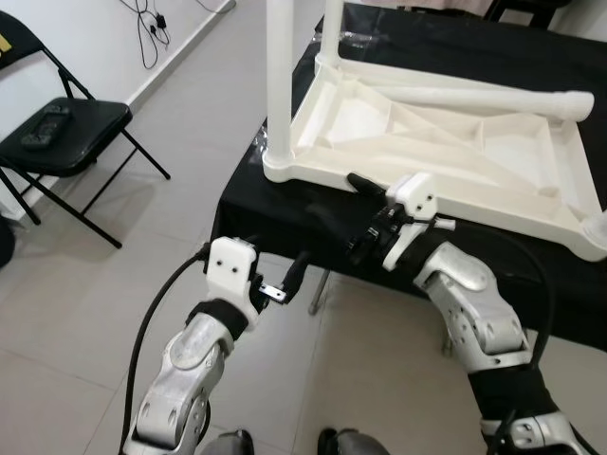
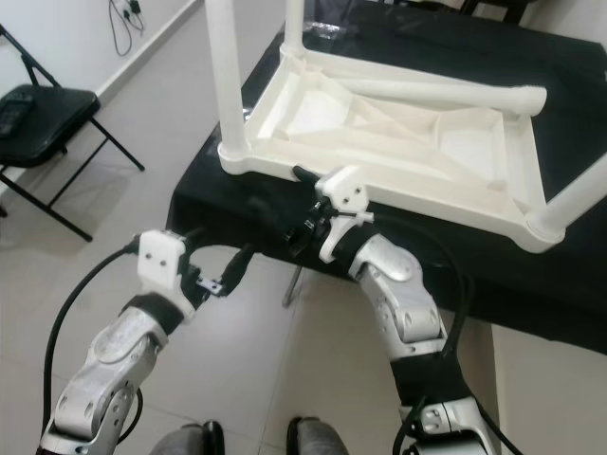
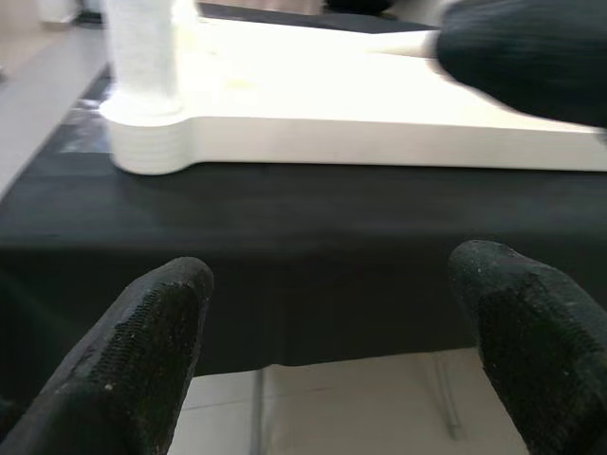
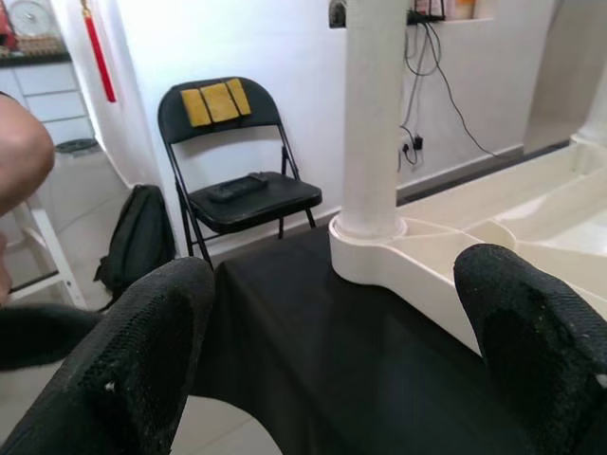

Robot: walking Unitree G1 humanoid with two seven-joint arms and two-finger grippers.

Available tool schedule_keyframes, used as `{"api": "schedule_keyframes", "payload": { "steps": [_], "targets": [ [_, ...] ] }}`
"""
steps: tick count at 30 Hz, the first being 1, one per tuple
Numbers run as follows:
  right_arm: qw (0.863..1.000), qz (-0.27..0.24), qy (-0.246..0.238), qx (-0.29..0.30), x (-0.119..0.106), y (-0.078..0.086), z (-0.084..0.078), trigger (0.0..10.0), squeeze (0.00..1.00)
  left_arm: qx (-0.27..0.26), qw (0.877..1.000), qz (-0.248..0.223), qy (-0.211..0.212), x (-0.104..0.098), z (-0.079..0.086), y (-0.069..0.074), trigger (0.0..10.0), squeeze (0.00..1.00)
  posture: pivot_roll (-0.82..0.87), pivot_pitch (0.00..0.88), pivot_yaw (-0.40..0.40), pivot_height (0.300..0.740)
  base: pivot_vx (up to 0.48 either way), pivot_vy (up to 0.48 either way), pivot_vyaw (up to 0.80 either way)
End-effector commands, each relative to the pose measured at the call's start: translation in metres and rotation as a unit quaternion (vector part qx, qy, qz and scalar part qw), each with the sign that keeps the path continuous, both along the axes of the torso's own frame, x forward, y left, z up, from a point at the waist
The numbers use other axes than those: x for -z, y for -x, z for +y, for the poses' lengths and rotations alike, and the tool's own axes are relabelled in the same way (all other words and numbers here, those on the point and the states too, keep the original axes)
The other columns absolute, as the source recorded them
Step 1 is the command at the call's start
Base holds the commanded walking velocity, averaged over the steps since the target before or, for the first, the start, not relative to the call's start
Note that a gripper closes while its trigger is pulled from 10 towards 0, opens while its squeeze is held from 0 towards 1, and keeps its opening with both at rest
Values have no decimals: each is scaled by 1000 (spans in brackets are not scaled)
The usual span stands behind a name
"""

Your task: Building children table

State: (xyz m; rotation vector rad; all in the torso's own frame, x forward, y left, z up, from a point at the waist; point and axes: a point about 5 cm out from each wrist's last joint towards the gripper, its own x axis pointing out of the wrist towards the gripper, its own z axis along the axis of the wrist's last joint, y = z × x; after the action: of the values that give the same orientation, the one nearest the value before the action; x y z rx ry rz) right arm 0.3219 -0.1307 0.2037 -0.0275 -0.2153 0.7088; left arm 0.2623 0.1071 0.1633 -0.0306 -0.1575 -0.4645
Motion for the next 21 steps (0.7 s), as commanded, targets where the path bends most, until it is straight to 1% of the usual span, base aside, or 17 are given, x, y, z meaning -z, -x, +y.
{"api": "schedule_keyframes", "payload": {
  "steps": [1,3,6,8,10,11,13,15,17,20,21],
  "targets": [
    [1000,12,-5,14,3,-3,-2,10000,0,-9,1000,3,-8,2,4,1,10000,0,-19,208,-96,740,0,0,-800],
    [1000,11,-5,22,3,-4,-3,10000,0,-13,1000,1,-8,1,5,1,10000,0,-19,208,-96,740,0,0,-800],
    [999,9,-3,50,2,-8,-6,10000,0,-22,1000,-5,-8,-1,9,0,10000,0,-15,206,-97,740,0,0,-800],
    [995,11,-1,98,3,-16,-14,10000,0,-35,999,-9,-7,-3,16,-1,10000,0,-11,205,-95,740,0,0,-800],
    [995,11,-1,98,3,-16,-14,10000,0,-35,999,-9,-7,-3,16,-1,10000,0,-11,205,-95,740,0,0,-800],
    [993,13,0,116,4,-18,-17,10000,0,-41,999,-11,-6,-4,19,-2,10000,0,-12,206,-95,740,0,0,-800],
    [991,1,9,131,3,-19,-20,10000,0,-40,999,-23,-1,-9,23,-2,10000,0,-10,208,-96,740,377,0,0],
    [991,-1,12,136,2,-20,-21,10000,0,-37,999,-27,2,-11,23,-2,10000,0,-10,208,-96,740,424,0,0],
    [991,16,8,129,4,-21,-19,10000,0,-35,999,-29,4,-13,23,-1,10000,0,-11,209,-96,740,439,0,0],
    [991,2,-2,131,1,-21,-19,10000,0,-31,999,-30,4,-13,21,-1,10000,0,-10,209,-96,740,439,0,-800],
    [991,9,0,133,2,-21,-19,10000,0,-29,999,-29,4,-13,21,-1,10000,0,-10,209,-96,740,442,0,0]
  ]
}}
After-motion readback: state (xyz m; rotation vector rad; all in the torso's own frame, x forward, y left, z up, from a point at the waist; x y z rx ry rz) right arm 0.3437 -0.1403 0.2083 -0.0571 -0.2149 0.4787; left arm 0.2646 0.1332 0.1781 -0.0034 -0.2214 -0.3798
